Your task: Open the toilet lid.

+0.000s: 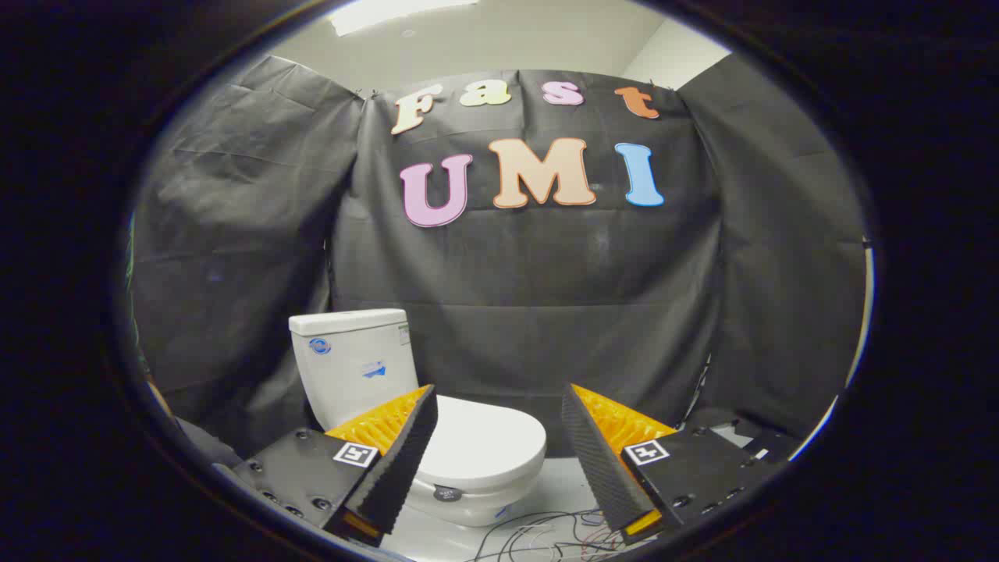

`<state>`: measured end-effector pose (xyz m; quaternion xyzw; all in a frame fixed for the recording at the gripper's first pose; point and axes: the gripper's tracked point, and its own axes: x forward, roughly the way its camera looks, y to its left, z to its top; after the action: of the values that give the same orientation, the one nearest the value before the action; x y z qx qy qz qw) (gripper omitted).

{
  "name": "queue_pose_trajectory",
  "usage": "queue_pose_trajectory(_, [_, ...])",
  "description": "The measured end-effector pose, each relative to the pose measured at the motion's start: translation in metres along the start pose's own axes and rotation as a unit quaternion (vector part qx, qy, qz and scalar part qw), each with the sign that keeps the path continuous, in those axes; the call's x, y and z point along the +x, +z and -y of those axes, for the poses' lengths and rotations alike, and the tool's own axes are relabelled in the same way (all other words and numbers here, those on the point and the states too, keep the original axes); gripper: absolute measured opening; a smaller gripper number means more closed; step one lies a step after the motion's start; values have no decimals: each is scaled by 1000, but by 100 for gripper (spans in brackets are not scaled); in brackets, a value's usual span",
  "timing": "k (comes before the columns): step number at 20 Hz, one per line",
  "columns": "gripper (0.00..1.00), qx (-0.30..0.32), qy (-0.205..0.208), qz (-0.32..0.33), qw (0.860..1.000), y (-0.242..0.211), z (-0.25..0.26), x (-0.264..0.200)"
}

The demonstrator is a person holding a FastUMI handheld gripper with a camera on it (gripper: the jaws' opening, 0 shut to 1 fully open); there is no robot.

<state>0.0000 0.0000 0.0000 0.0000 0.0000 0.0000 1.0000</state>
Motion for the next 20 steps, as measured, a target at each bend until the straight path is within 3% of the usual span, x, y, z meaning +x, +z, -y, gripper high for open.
queue_pose_trajectory(20, [99,0,1,-3,1000,0,0,0])
